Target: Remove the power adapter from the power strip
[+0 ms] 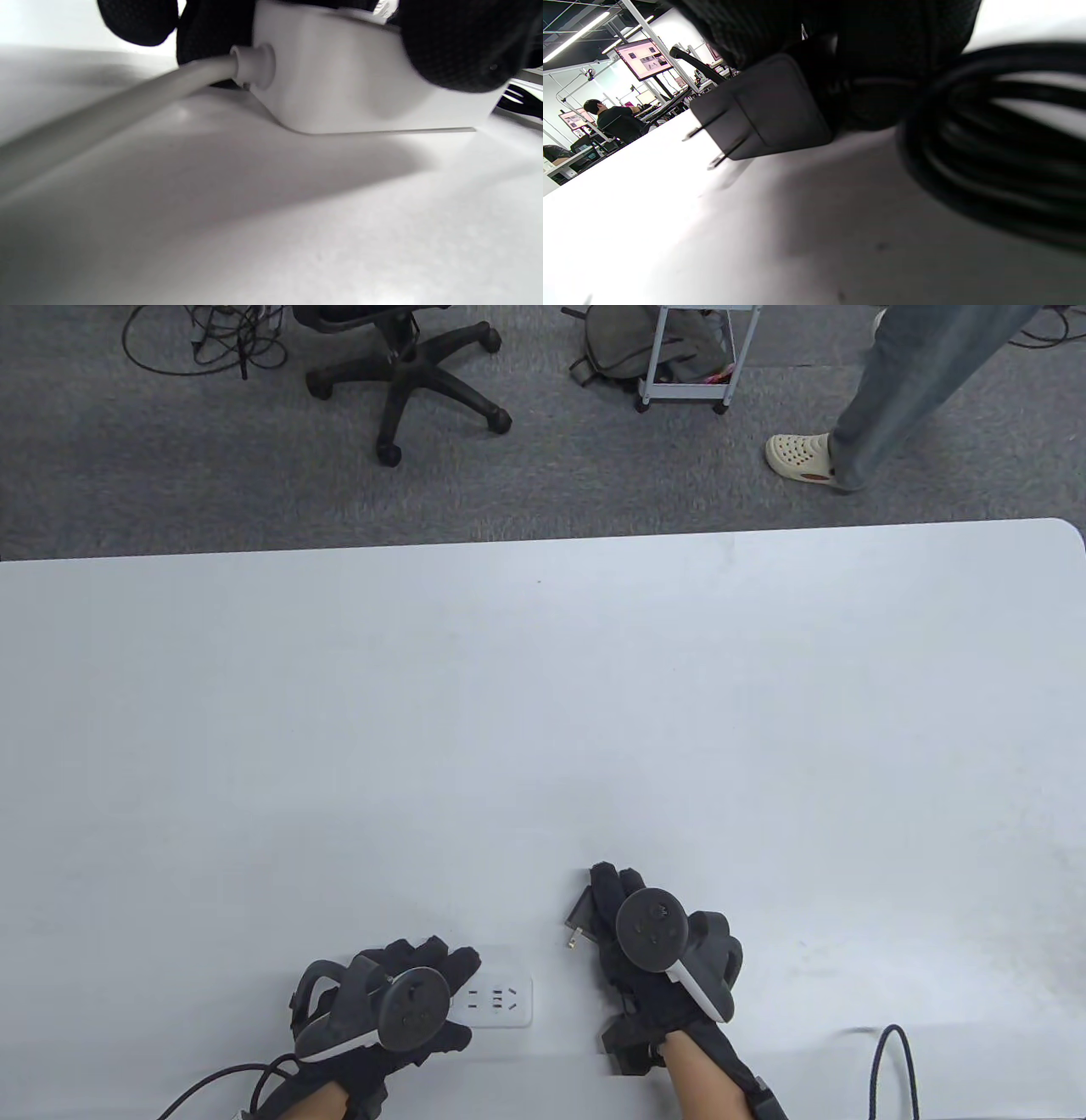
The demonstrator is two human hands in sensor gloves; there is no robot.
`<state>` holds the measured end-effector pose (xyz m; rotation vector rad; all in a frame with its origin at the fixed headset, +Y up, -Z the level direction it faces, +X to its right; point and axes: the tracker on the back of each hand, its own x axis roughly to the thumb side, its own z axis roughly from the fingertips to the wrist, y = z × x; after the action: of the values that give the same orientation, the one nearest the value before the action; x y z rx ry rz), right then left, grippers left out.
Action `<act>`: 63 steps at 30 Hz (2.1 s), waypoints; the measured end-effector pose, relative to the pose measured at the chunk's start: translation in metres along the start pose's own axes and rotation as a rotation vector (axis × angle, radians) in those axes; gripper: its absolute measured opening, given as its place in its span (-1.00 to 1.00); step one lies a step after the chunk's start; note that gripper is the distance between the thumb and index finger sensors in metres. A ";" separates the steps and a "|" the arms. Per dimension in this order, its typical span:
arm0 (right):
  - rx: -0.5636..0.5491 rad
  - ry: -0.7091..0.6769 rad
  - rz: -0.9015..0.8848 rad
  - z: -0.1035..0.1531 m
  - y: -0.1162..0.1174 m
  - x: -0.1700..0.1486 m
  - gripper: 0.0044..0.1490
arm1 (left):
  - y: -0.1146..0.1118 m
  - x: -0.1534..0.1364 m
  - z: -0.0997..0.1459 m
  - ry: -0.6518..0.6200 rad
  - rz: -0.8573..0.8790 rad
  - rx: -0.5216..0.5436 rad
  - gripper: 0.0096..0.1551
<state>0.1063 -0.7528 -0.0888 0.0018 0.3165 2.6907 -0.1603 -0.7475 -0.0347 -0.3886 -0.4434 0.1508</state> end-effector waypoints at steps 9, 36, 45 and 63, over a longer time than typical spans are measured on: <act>-0.047 -0.099 0.006 0.006 -0.007 0.008 -0.27 | 0.000 0.001 0.001 0.013 -0.022 -0.003 -0.02; -0.204 -0.025 -0.002 0.022 -0.037 -0.054 0.26 | 0.032 -0.072 0.044 0.399 -0.011 0.425 0.24; -0.164 0.014 -0.042 0.020 -0.032 -0.058 0.25 | 0.029 -0.078 0.042 0.416 -0.028 0.389 0.22; -0.149 -0.024 -0.081 0.020 -0.033 -0.057 0.25 | 0.029 -0.074 0.040 0.393 -0.025 0.375 0.21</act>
<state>0.1730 -0.7433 -0.0734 -0.0226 0.1053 2.6247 -0.2459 -0.7242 -0.0414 -0.0388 -0.0279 0.1263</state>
